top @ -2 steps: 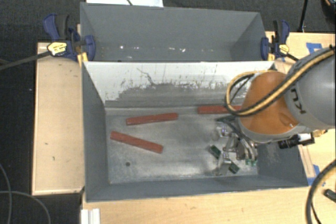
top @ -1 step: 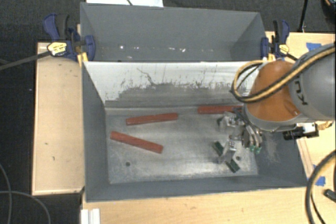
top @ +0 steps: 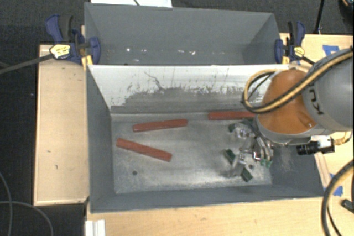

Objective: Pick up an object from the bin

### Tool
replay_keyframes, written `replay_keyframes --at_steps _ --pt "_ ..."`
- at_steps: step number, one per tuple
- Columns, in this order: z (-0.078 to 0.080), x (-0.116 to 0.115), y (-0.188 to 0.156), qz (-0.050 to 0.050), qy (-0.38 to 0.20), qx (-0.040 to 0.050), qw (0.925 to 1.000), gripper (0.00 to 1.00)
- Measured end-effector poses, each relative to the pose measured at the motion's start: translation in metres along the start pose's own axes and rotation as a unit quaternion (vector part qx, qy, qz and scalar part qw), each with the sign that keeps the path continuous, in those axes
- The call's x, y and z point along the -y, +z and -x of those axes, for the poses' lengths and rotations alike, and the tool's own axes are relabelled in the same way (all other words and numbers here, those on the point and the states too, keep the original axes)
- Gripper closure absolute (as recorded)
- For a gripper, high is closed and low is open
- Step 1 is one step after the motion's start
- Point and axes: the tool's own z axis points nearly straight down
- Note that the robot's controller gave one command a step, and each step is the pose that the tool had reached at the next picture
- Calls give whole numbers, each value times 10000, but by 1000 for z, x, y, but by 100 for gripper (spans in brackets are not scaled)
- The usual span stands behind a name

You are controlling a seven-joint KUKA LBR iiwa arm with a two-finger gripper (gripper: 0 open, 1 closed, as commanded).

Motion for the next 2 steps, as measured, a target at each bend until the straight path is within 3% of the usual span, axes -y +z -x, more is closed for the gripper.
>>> replay_keyframes --at_steps 1,2 --pt "0 -14 0 5 836 23 9965 0" --pt "0 -13 0 -1 810 22 9967 100"
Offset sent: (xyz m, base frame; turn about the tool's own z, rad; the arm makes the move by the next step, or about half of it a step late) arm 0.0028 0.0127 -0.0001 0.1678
